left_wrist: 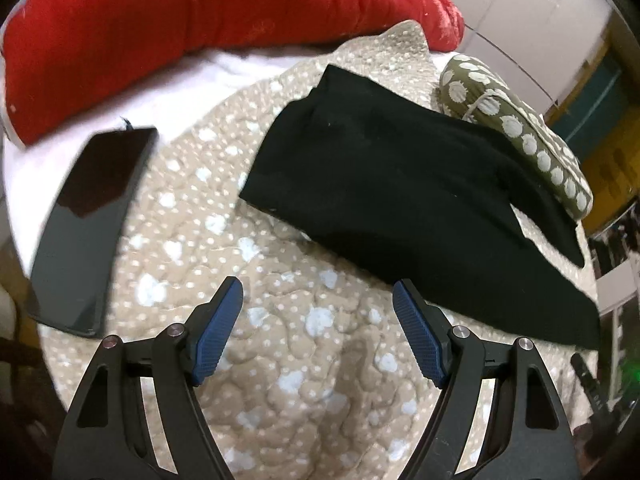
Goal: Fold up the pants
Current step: 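Close both tools on the waistband edge of the black pants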
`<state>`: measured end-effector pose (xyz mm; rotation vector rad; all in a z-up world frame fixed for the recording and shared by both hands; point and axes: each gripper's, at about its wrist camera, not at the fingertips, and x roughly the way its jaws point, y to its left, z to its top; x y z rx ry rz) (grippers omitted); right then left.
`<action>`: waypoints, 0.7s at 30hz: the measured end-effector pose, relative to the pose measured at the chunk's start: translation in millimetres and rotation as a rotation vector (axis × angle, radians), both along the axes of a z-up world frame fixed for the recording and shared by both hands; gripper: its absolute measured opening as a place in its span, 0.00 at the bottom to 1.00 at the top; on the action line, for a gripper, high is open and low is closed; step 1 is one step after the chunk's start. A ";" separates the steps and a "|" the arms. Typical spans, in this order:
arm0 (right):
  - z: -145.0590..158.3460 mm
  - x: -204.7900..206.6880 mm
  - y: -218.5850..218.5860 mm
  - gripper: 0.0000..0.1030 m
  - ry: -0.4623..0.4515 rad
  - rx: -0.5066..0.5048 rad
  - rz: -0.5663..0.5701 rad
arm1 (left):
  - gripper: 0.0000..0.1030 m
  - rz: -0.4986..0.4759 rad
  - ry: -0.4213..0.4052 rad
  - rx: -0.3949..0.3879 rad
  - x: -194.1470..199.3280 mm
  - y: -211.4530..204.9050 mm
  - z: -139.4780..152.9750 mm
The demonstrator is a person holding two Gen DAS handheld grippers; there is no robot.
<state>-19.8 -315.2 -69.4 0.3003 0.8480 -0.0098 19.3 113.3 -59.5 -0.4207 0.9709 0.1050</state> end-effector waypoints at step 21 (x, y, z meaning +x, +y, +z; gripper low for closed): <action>4.3 39.0 -24.9 0.06 -0.129 0.259 -0.042 | 0.10 -0.054 -0.014 -0.145 56.3 -7.8 0.2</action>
